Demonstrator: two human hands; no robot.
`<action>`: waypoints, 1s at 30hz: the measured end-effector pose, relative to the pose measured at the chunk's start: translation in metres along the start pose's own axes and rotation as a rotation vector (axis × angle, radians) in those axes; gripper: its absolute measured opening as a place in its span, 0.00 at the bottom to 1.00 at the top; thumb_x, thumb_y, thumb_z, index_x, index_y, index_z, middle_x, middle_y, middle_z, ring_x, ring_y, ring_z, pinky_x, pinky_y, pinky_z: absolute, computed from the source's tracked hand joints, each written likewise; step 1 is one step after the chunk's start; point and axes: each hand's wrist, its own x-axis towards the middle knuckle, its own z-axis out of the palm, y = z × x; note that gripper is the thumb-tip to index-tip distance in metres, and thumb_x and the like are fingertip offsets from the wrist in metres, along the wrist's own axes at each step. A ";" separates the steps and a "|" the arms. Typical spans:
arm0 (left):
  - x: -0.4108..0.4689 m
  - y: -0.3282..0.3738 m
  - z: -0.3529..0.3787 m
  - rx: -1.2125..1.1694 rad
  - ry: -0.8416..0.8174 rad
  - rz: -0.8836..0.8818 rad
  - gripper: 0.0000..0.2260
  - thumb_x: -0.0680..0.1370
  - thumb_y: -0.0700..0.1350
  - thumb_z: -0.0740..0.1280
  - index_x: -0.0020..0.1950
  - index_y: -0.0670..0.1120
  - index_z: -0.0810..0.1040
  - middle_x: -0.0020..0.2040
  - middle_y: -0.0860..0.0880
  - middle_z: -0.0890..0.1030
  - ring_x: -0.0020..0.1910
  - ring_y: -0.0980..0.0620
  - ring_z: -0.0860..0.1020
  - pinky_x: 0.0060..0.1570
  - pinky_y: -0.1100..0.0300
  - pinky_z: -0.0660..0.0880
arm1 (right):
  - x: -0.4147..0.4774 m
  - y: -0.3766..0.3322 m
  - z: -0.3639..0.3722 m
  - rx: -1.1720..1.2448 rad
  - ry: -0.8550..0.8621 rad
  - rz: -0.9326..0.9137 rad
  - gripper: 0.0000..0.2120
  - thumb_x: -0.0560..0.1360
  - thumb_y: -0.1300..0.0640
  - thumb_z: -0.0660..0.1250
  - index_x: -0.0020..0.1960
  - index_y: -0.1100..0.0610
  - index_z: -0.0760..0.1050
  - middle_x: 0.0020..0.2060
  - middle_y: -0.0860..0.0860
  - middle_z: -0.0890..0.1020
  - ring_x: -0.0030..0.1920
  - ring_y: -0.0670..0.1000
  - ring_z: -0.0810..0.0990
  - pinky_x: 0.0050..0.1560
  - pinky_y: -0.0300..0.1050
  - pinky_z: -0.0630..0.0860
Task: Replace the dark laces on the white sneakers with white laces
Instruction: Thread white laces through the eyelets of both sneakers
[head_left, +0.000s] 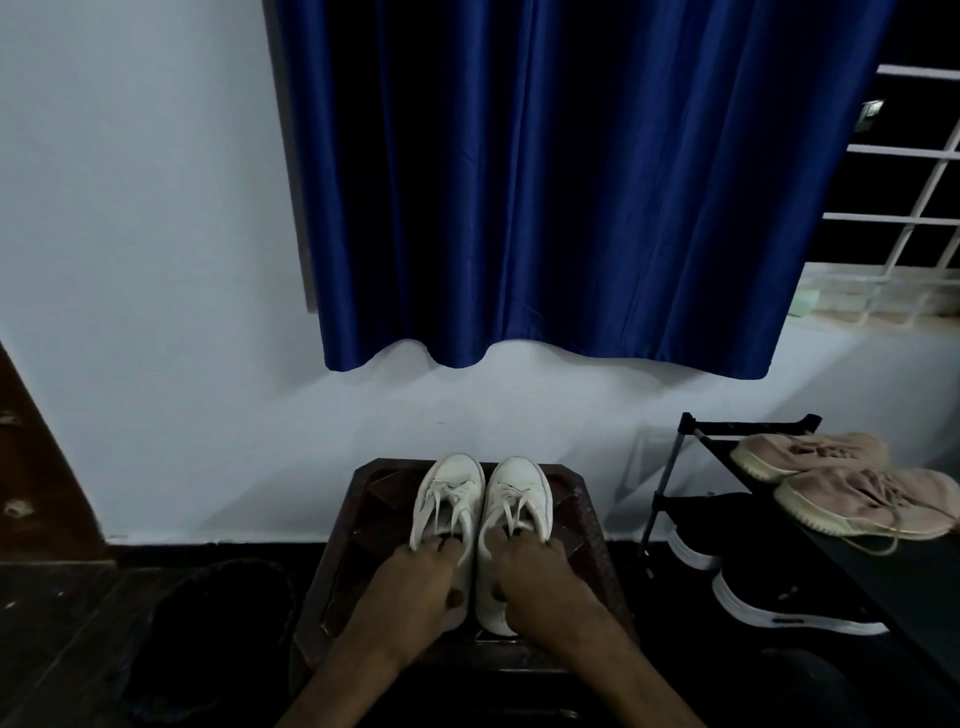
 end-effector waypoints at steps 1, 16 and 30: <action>0.000 -0.001 -0.001 -0.036 0.021 -0.006 0.15 0.74 0.52 0.68 0.58 0.50 0.72 0.59 0.51 0.78 0.54 0.45 0.79 0.52 0.54 0.74 | 0.000 0.001 -0.001 0.010 -0.009 0.001 0.26 0.76 0.62 0.65 0.71 0.61 0.59 0.62 0.61 0.74 0.64 0.60 0.72 0.64 0.57 0.66; 0.010 0.042 -0.016 0.043 0.563 0.176 0.22 0.55 0.30 0.78 0.46 0.47 0.85 0.46 0.53 0.84 0.54 0.37 0.82 0.37 0.55 0.83 | -0.041 0.022 0.006 -0.144 0.664 0.090 0.11 0.66 0.52 0.65 0.48 0.52 0.76 0.36 0.47 0.81 0.43 0.52 0.81 0.46 0.53 0.71; 0.105 0.220 -0.037 -0.138 0.788 0.738 0.11 0.81 0.42 0.60 0.51 0.46 0.82 0.50 0.51 0.84 0.61 0.38 0.79 0.52 0.51 0.81 | -0.159 0.170 -0.047 -0.482 0.797 0.492 0.12 0.70 0.57 0.57 0.48 0.52 0.77 0.33 0.47 0.78 0.36 0.53 0.78 0.45 0.52 0.69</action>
